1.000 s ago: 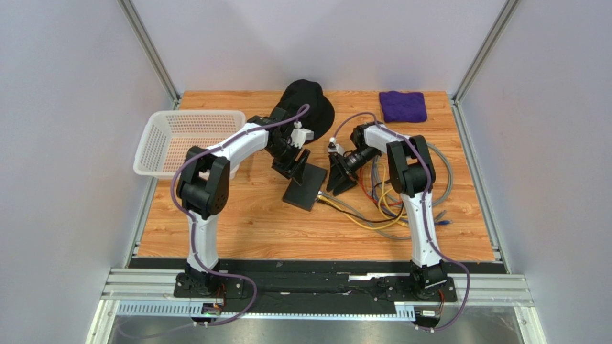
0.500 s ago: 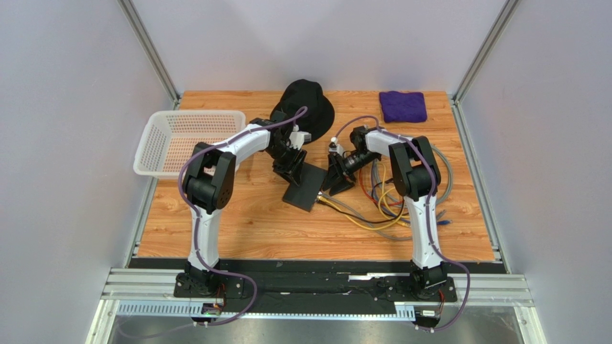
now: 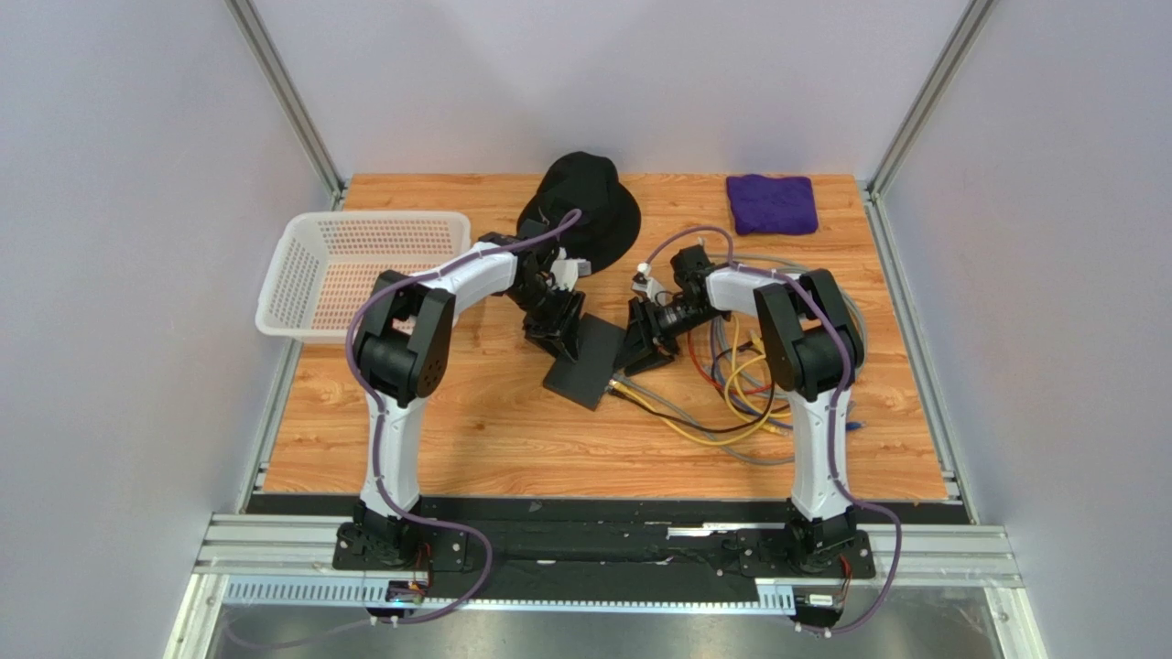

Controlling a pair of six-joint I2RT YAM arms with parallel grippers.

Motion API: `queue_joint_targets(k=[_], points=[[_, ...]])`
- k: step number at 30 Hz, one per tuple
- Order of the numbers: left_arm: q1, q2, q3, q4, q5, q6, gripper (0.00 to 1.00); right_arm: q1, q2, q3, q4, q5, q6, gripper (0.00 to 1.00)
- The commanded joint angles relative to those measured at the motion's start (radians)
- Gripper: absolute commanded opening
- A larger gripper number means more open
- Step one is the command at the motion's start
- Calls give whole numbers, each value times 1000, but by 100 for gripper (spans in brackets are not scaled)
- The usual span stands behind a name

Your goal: Pull the plug from the switch port

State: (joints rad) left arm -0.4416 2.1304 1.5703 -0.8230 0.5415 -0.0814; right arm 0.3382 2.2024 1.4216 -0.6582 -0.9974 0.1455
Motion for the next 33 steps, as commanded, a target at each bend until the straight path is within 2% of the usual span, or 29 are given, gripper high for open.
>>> queue_joint_targets(k=[1,6,10,19,28,33], points=[[-11,51,-38,-4,15,-47,49,25,-44,-113,212,161,60,49],[10,71,-46,1,41,-60,49,39,-69,-185,284,148,83,46],[26,89,-44,-1,46,-54,48,45,-52,-173,295,131,88,43],[32,100,-61,2,34,-41,48,47,-9,-154,307,-35,52,41],[37,99,-70,4,29,-35,48,45,-15,-188,286,-81,-3,48],[38,100,-75,4,18,-34,48,39,-9,-176,240,-96,-52,42]])
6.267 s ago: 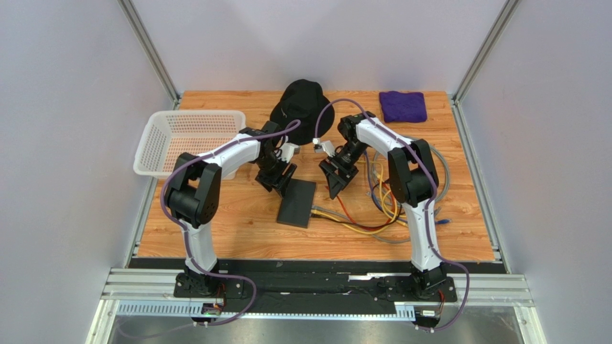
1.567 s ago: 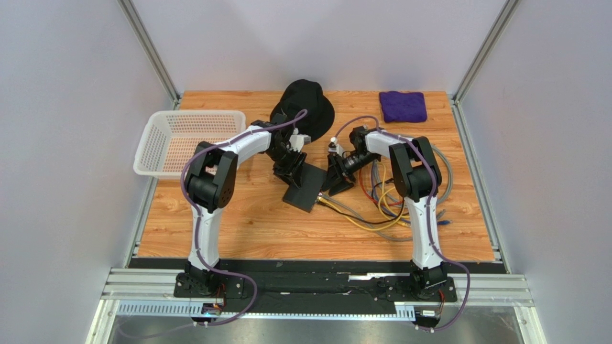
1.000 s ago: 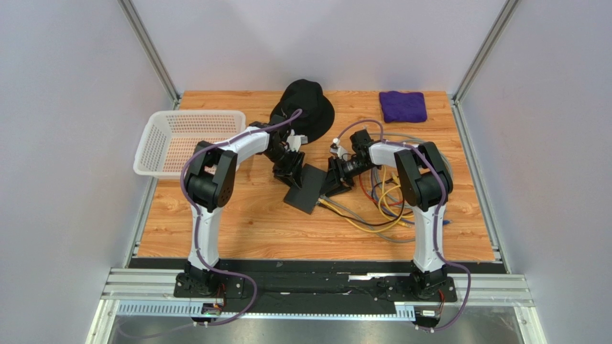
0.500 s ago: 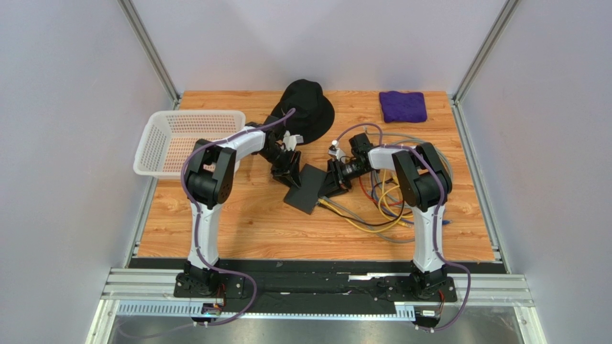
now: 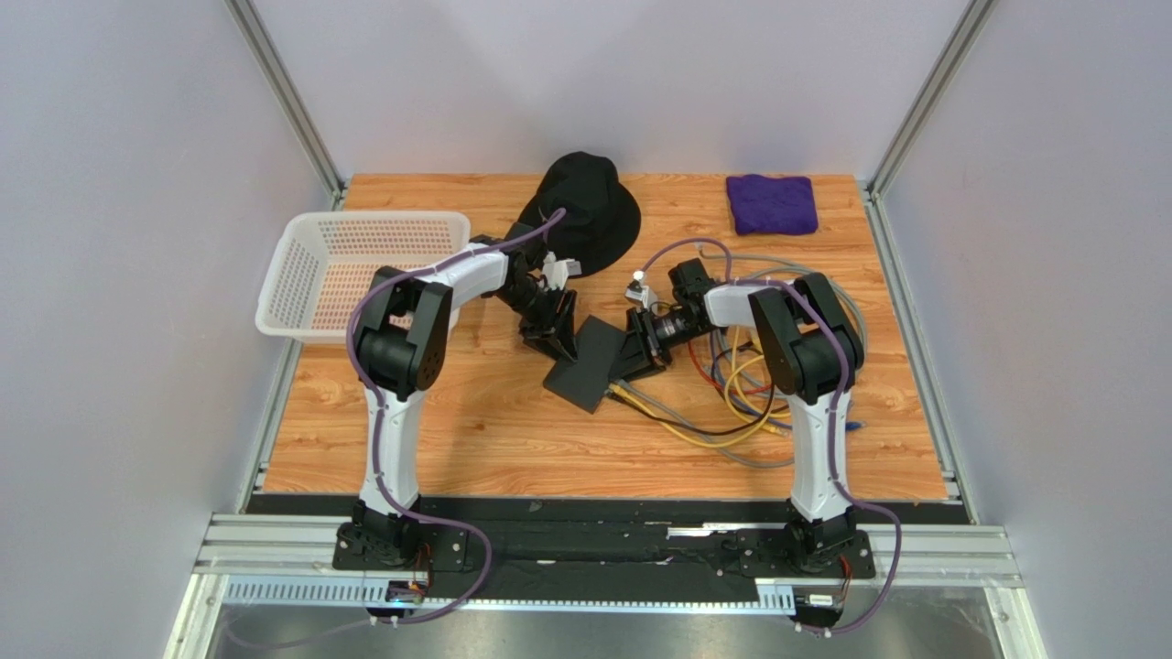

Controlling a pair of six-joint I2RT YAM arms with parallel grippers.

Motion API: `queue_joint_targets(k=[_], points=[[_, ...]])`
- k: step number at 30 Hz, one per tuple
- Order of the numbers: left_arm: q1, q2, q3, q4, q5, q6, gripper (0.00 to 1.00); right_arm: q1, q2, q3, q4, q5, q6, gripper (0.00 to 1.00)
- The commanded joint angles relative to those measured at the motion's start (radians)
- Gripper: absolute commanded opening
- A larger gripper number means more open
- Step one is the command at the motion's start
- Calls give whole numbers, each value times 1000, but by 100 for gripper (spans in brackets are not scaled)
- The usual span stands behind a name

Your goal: Pull the plug from the switch port

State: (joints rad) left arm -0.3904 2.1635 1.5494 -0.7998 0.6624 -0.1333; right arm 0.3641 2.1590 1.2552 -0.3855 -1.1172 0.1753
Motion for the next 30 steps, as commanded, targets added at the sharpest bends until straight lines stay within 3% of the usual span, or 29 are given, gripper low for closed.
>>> queue_joint_targets(k=[1,17,28,30], points=[[-15,67,-54,-18,-103,17,48,12,33,-10,-36,17,-97,41],[-15,68,-64,-10,-110,21,48,9,-80,-129,115,-104,-171,38],[-13,62,-63,-18,-116,32,49,7,-50,-100,149,-73,-128,6],[-13,61,-64,-18,-119,34,49,6,-33,-85,143,-64,-111,4]])
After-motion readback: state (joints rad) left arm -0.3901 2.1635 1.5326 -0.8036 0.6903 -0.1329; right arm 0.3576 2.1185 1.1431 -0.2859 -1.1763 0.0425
